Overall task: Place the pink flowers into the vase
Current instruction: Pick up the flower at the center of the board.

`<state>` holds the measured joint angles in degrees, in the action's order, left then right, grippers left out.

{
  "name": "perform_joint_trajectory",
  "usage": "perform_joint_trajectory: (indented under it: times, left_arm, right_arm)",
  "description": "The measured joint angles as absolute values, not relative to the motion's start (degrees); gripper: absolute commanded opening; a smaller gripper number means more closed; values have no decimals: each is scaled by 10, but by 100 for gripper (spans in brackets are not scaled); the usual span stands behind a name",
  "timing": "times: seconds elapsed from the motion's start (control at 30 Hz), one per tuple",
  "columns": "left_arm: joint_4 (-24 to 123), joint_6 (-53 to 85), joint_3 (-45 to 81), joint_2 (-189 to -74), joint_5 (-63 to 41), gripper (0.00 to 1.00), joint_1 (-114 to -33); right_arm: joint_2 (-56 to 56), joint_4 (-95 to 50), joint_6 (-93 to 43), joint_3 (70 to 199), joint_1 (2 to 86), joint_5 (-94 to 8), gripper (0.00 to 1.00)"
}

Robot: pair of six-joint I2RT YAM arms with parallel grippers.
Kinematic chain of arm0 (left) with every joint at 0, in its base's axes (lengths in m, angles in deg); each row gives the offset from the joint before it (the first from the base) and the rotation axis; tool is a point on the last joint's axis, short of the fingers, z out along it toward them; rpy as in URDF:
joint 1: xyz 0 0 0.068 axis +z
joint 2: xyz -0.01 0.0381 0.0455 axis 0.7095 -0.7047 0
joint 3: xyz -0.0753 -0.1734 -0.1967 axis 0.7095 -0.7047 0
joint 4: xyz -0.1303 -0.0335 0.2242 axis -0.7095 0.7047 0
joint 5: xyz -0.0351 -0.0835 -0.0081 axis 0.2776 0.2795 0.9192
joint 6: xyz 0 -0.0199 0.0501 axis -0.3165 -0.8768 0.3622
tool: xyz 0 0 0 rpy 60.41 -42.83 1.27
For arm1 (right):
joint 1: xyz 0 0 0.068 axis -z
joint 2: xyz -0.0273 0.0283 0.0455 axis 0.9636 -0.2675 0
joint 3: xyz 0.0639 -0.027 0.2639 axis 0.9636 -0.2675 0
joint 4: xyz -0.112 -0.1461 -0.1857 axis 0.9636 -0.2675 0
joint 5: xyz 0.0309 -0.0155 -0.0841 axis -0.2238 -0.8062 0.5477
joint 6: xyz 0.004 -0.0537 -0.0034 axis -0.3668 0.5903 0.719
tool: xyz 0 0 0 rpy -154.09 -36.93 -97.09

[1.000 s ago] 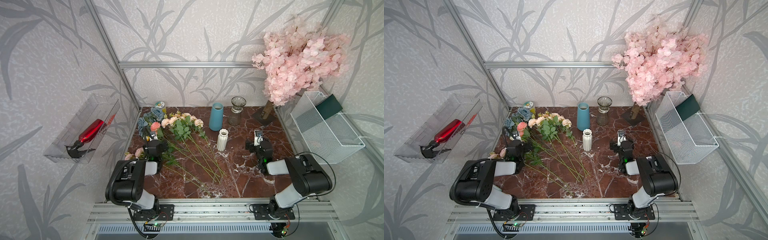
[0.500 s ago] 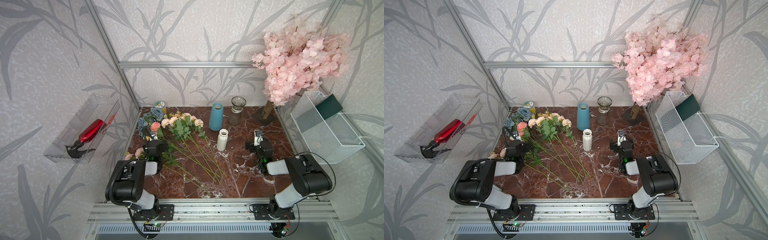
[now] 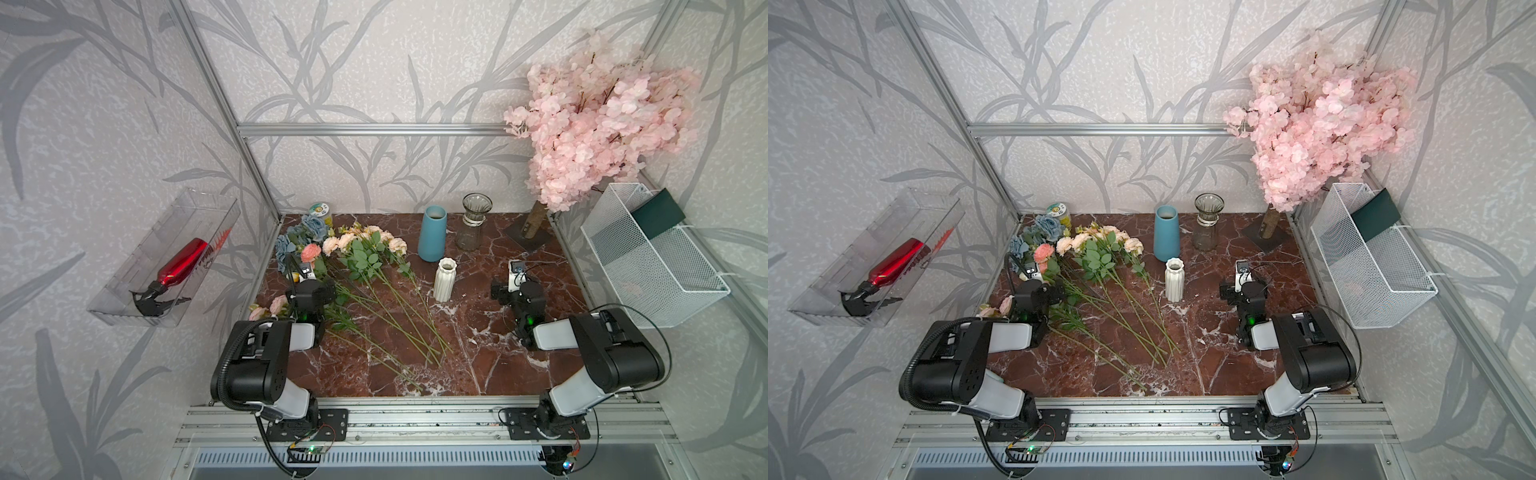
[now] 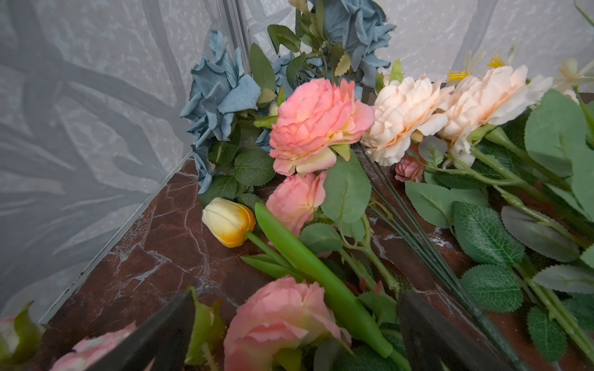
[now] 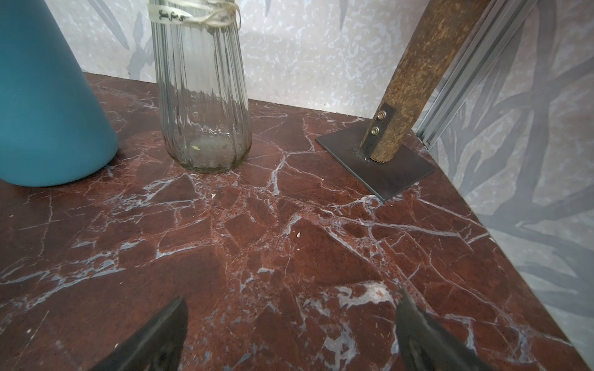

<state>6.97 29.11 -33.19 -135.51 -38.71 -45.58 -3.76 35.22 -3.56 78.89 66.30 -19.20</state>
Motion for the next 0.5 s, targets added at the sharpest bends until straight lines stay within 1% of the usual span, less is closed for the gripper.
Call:
perform_joint_trajectory:
  times: [0.5]
  left_arm:
    - [70, 292, -332, -1355, -383, 99, -456]
  right_arm:
    - [-38, 352, -36, 789, 663, -192, 99]
